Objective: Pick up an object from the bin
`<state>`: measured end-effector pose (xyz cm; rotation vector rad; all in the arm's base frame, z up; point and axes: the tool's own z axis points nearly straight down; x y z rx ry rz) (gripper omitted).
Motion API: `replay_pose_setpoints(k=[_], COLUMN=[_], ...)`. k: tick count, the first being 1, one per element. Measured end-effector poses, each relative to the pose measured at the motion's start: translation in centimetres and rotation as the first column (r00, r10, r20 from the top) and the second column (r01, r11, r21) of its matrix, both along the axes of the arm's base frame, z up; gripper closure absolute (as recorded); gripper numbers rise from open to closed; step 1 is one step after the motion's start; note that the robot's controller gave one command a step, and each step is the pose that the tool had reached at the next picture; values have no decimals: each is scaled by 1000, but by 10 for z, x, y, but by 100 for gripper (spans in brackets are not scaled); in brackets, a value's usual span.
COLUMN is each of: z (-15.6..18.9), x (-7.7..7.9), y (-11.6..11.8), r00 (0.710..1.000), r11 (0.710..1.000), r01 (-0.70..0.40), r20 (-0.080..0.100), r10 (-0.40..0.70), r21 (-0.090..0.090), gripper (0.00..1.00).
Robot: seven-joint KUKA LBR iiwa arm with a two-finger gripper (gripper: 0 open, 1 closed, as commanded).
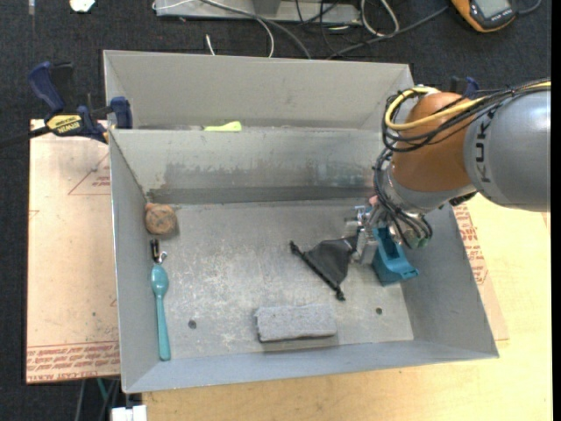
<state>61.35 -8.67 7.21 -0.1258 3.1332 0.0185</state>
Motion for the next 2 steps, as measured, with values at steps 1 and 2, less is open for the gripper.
replay_pose_setpoints(k=[1, 2], z=[40, 114], x=[14, 23], y=[-15, -21], r00=[994, 983], r11=[994, 983], r01=[-110, -182], r20=[0, 1], r10=[110, 182], r21=[1, 0], gripper=[100, 100])
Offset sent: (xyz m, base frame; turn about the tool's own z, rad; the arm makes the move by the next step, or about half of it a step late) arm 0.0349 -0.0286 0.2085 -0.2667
